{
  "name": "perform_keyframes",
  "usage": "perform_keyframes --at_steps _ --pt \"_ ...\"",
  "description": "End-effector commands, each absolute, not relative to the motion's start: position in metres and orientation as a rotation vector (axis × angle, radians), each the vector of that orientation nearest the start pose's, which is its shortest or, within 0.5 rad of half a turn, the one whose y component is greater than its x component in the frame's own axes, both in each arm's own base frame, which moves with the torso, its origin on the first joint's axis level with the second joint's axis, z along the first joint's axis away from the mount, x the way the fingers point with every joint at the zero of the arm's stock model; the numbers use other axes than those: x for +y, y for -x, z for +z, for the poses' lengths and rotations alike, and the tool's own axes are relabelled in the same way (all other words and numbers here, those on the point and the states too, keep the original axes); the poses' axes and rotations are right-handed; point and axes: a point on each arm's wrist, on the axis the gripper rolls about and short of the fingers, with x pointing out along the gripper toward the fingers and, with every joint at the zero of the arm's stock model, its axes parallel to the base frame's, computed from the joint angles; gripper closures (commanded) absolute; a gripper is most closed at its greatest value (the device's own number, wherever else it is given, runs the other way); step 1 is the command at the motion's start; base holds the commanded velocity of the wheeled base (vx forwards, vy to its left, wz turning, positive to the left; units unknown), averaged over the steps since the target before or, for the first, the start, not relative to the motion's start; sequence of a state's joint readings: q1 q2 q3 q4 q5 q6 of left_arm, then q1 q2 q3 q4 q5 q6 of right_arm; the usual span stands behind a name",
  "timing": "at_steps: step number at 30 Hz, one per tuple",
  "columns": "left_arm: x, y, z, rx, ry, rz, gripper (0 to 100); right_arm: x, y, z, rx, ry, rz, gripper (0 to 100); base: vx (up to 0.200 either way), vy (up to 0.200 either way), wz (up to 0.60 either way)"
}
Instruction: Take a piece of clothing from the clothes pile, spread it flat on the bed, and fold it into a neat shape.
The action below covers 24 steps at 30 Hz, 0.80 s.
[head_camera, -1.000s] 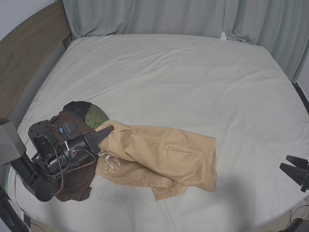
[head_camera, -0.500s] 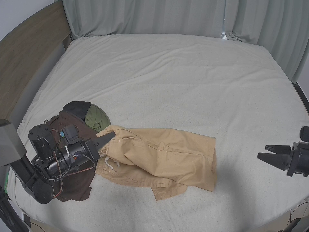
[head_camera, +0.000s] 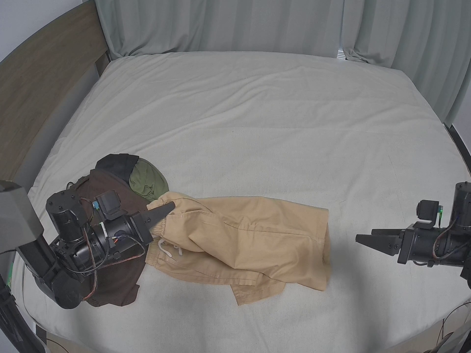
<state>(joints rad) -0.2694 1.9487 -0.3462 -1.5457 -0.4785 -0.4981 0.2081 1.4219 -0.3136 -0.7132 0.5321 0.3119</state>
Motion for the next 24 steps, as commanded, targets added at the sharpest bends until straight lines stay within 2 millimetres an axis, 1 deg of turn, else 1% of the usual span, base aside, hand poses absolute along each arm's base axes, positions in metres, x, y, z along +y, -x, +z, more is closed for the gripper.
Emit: perform_keyframes --at_steps 1,4,12,13,15,17,19,24 --pt "-0.083 -0.270 0.091 0.257 0.482 -0.705 100 0.049 -0.204 0.109 0.610 -0.393 0.623 0 0.000 0.000 0.00" --pt "-0.082 -0.270 0.090 0.260 0.478 -0.703 100 0.050 -0.211 0.106 0.600 -0.399 0.626 0 0.000 0.000 0.00" --pt "-0.082 -0.271 0.086 0.268 0.465 -0.703 100 0.055 -0.233 0.091 0.584 -0.491 0.612 0 0.000 0.000 0.00" --pt "-0.082 -0.271 0.086 0.271 0.465 -0.703 100 0.055 -0.233 0.091 0.584 -0.491 0.612 0 0.000 0.000 0.00" --pt "-0.082 -0.272 0.085 0.271 0.465 -0.703 100 0.057 -0.242 0.081 0.583 -0.493 0.609 0 0.000 0.000 0.00" --pt "-0.082 -0.272 0.085 0.271 0.465 -0.703 100 0.057 -0.245 0.078 0.580 -0.492 0.605 0 0.000 0.000 0.00" --pt "-0.082 -0.272 0.085 0.271 0.465 -0.703 100 0.058 -0.253 0.067 0.575 -0.489 0.601 0 0.000 0.000 0.00" --pt "-0.083 -0.273 0.083 0.278 0.466 -0.702 100 0.060 -0.267 0.048 0.570 -0.495 0.589 0 0.000 0.000 0.00"
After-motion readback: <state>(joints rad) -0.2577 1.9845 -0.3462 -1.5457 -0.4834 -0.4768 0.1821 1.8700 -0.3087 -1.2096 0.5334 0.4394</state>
